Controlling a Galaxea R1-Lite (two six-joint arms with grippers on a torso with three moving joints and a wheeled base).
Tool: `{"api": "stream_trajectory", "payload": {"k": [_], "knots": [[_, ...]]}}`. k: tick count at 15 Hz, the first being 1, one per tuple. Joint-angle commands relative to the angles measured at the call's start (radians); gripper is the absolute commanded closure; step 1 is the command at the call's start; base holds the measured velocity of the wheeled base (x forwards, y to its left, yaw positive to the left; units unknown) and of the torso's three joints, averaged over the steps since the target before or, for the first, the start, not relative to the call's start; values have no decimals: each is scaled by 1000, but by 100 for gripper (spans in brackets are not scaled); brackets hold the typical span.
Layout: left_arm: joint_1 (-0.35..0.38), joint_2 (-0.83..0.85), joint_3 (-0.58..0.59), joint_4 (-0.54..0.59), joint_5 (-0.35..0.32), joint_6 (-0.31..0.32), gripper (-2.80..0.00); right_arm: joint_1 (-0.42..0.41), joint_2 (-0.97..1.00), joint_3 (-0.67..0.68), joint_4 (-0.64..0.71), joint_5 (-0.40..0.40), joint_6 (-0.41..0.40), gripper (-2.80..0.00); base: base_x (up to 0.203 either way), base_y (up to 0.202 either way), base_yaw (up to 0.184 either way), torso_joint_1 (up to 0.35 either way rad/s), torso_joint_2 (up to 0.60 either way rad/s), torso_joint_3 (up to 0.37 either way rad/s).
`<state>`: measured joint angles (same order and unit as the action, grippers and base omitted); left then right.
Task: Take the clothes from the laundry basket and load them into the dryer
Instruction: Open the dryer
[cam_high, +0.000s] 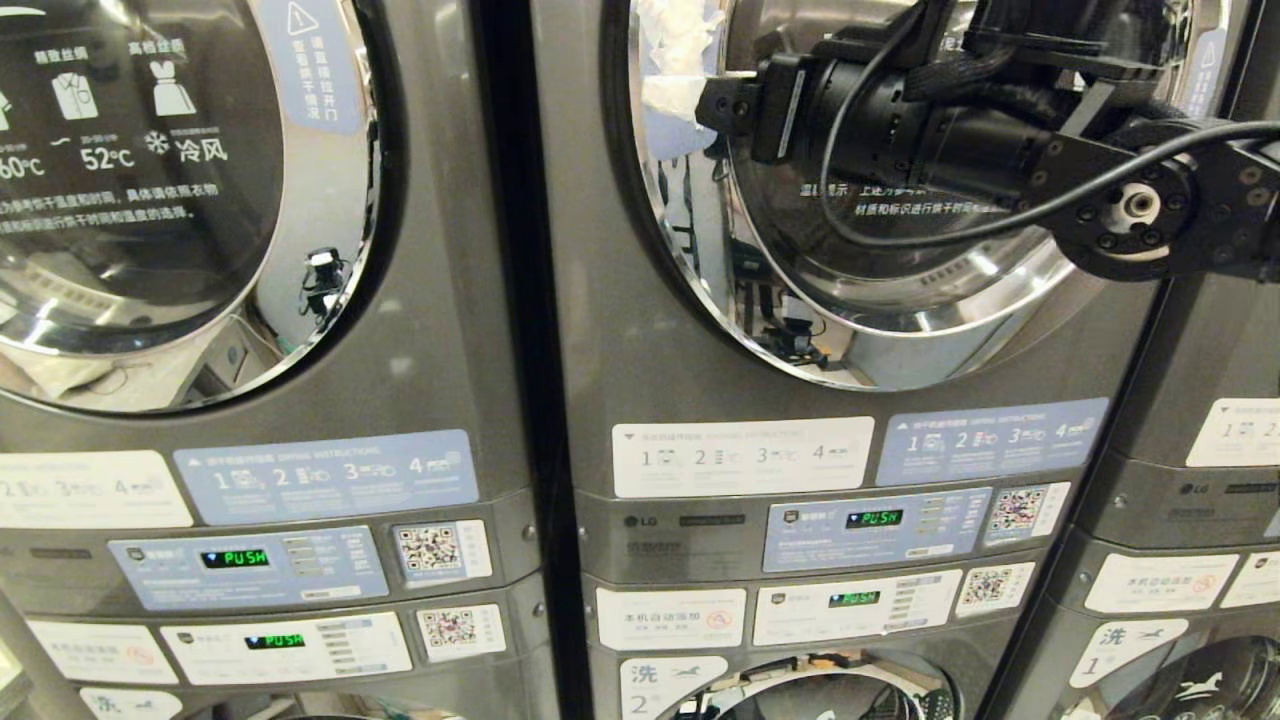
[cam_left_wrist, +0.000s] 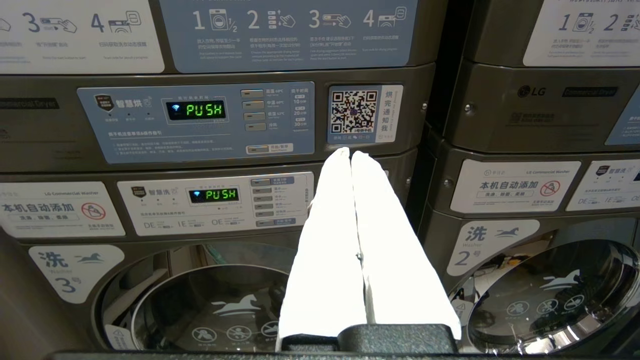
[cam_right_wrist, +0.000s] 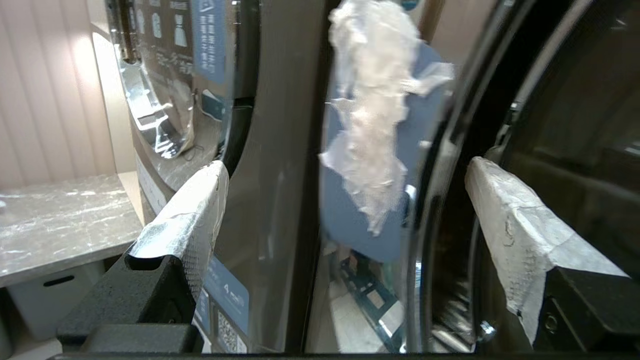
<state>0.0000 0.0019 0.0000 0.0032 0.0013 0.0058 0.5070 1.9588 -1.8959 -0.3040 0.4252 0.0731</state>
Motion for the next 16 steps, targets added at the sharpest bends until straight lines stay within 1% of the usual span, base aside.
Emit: {"api": "stream_trajectory", "payload": {"k": [1,5,11,13,16], "knots": [[0,0,0,0,0,0,0,14,34,-28,0,3,1,-280,0,0,0,0,0,0],[0,0,0,0,0,0,0,42,28,-21,-1,4,2,-280,0,0,0,0,0,0],[0,0,0,0,0,0,0,104,-27,42,-3,4,4,-280,0,0,0,0,0,0],[0,0,0,0,0,0,0,124,-98,132,-5,3,3,-280,0,0,0,0,0,0],[0,0,0,0,0,0,0,138,-263,318,-7,1,1,-280,0,0,0,0,0,0]]}}
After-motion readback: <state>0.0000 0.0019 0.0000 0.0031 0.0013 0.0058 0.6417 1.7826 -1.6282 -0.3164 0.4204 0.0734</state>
